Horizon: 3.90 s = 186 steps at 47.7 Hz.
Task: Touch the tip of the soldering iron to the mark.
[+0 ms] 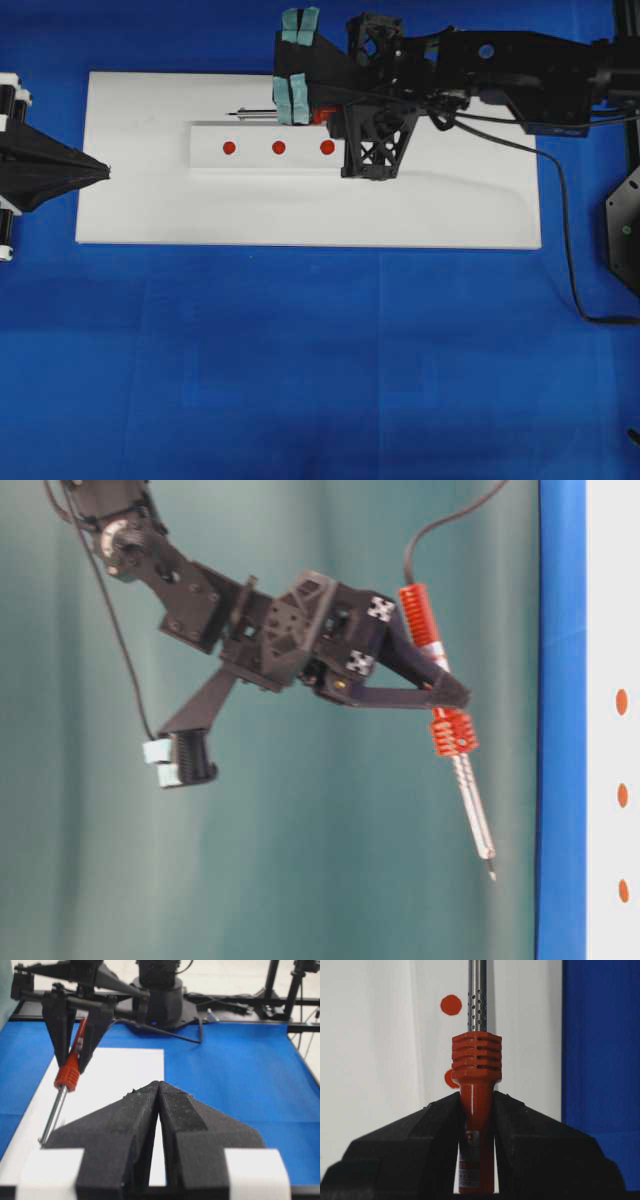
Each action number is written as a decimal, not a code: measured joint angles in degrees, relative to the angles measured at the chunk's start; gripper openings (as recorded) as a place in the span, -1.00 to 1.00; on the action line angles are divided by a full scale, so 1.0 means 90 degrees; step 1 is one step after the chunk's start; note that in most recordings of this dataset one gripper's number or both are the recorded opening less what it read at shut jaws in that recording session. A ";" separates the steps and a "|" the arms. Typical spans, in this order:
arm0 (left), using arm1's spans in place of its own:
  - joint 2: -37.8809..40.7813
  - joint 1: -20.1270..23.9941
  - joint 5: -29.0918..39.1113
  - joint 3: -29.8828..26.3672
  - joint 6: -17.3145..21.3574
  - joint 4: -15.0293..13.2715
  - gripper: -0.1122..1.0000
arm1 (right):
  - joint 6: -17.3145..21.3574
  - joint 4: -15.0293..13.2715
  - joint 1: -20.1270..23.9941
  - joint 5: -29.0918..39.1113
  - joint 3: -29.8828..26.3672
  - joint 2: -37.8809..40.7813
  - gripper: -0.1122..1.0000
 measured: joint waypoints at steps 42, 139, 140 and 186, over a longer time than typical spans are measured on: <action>0.0000 0.0000 0.0000 0.0000 0.0000 0.0000 -0.76 | 0.0010 -0.0020 0.0010 0.0166 0.0645 -0.0654 -0.68; 0.0000 0.0010 0.0000 0.0000 0.0000 0.0000 -0.76 | -0.0039 0.0020 0.0010 -0.0381 0.1328 0.0010 -0.68; 0.0000 0.0000 0.0000 0.0000 0.0000 0.0000 -0.76 | -0.0029 0.0020 0.0000 -0.0410 0.1328 0.0029 -0.68; 0.0000 0.0000 0.0000 0.0000 0.0000 0.0000 -0.76 | -0.0029 0.0029 0.0000 -0.0547 0.1328 0.0146 -0.68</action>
